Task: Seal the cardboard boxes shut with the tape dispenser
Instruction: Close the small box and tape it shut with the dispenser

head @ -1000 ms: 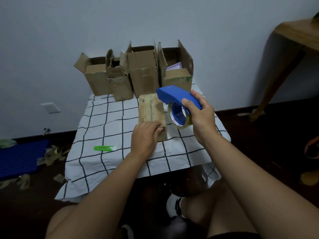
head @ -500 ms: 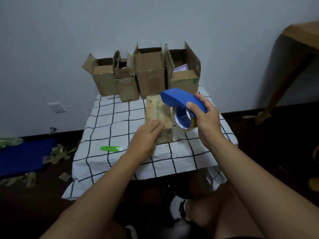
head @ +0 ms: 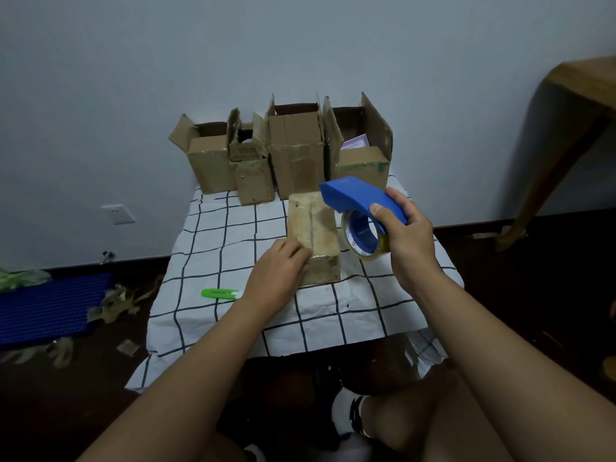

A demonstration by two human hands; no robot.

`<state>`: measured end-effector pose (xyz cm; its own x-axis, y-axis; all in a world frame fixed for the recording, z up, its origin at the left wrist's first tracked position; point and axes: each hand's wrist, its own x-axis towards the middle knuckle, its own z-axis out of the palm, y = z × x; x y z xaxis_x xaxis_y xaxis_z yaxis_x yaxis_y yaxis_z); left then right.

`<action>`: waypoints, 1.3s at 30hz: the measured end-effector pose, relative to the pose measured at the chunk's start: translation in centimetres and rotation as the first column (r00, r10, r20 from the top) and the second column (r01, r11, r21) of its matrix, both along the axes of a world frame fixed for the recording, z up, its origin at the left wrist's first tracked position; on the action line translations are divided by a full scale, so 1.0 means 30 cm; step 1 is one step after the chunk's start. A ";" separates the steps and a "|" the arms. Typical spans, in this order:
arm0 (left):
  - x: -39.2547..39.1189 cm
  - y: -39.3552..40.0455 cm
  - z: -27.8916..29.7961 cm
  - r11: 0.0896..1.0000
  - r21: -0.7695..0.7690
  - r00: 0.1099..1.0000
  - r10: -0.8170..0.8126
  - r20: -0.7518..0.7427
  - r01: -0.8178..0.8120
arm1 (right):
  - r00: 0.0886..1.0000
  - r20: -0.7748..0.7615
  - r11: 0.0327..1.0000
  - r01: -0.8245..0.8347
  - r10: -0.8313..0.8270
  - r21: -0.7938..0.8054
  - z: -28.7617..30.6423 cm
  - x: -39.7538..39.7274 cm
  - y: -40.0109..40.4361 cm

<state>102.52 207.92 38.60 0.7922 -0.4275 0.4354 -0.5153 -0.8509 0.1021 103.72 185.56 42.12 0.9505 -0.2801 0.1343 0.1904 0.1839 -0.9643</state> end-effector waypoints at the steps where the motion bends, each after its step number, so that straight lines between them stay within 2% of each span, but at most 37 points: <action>1: -0.002 -0.002 0.002 1.000 0.003 1.000 0.000 0.016 0.000 | 1.000 0.002 1.000 0.002 -0.002 -0.003 0.005 -0.002 0.000; 8: -0.027 0.053 0.056 0.992 -0.038 0.988 0.123 0.092 -0.120 | 0.999 0.035 1.000 -0.014 0.014 0.020 0.055 0.008 0.051; 18: -0.024 0.403 0.119 0.918 0.111 0.924 0.376 0.070 -0.381 | 0.985 0.056 0.986 -0.164 0.162 0.031 0.093 0.108 0.371; 25: 0.128 0.566 0.100 0.894 0.103 0.900 0.437 0.015 -0.436 | 0.983 0.037 0.983 -0.182 0.181 0.023 0.066 0.213 0.490; 34: 0.273 0.595 0.029 0.889 0.074 0.889 0.456 -0.050 -0.452 | 0.984 0.007 0.983 -0.180 0.180 -0.027 0.016 0.301 0.543; 39: 0.282 0.599 -0.021 0.880 0.082 0.883 0.470 -0.013 -0.467 | 0.983 -0.006 0.982 -0.186 0.186 -0.016 -0.008 0.310 0.546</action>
<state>110.96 225.90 37.96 0.9207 -0.0333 0.3890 -0.0524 -0.9979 0.0386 113.01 201.95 41.88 0.9865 -0.0960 0.1325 0.1495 0.2000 -0.9683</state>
